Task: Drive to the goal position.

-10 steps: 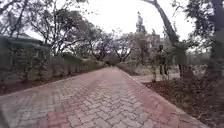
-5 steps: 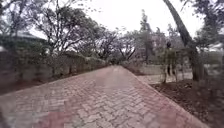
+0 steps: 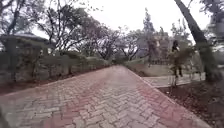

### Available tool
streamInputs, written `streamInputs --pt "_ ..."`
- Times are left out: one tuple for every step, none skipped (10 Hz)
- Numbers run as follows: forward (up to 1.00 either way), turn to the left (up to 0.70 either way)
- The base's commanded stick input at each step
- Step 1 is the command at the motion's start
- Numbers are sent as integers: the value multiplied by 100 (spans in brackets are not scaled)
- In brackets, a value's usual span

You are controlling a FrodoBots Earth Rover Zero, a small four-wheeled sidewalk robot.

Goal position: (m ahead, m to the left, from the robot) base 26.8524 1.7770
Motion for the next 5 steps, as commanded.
streamInputs --pt "70 0" --pt "70 0" --pt "70 0" --pt "70 0" --pt "70 0"
